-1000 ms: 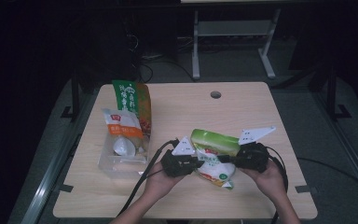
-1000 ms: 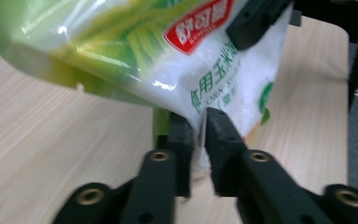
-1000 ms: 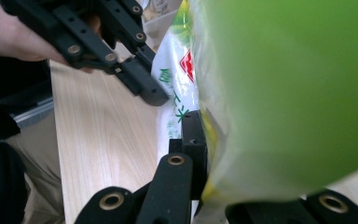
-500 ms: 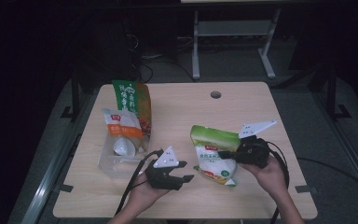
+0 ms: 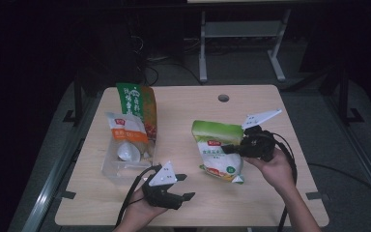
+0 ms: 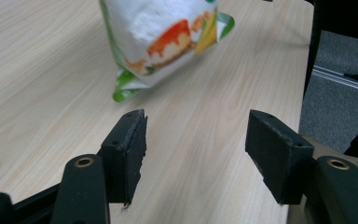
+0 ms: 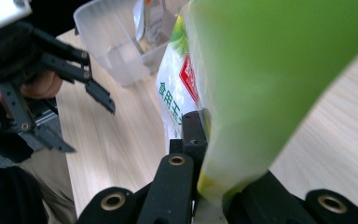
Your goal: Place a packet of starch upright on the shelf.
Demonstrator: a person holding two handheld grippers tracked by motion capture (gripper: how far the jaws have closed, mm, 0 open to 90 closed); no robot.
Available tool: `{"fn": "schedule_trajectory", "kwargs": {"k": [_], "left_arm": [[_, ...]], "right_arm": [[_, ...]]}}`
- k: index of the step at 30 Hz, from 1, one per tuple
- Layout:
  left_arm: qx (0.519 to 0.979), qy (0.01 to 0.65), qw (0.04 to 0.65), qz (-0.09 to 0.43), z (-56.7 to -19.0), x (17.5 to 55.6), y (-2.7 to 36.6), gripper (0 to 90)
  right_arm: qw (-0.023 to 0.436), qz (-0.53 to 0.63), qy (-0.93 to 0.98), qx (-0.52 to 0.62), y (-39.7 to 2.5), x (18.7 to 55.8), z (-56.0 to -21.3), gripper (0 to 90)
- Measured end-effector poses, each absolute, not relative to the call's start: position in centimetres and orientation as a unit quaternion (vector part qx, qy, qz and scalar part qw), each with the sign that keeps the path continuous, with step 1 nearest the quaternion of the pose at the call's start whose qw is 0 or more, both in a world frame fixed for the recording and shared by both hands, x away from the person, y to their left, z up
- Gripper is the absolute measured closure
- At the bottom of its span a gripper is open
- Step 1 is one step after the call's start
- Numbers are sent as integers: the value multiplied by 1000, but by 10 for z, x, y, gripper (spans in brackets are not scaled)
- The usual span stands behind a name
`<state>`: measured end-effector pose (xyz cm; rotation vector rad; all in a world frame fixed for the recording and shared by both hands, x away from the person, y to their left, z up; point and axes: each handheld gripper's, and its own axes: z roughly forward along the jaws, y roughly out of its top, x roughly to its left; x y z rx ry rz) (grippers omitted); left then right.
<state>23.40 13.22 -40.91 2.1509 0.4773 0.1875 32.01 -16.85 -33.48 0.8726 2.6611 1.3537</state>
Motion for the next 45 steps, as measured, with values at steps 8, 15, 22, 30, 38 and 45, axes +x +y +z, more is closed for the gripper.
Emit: {"fn": "schedule_trajectory", "kwargs": {"k": [8, 15, 22, 30, 38, 45], "left_arm": [[869, 188, 451, 79, -411, 227, 138, 347], [870, 188, 450, 78, -418, 222, 142, 329], [871, 184, 449, 74, -422, 219, 142, 316], [875, 176, 444, 73, -425, 216, 140, 304], [878, 173, 441, 68, -427, 214, 139, 304], [880, 169, 438, 69, -427, 214, 139, 298]], "right_arm": [[13, 443, 856, 267, -152, 330, -314, 899], [10, 443, 859, 256, -132, 336, -303, 899], [7, 443, 864, 237, -106, 343, -289, 900], [3, 449, 869, 206, -73, 349, -271, 900], [-9, 456, 869, 191, -48, 353, -259, 900], [-14, 455, 873, 176, -24, 355, -253, 900]]}}
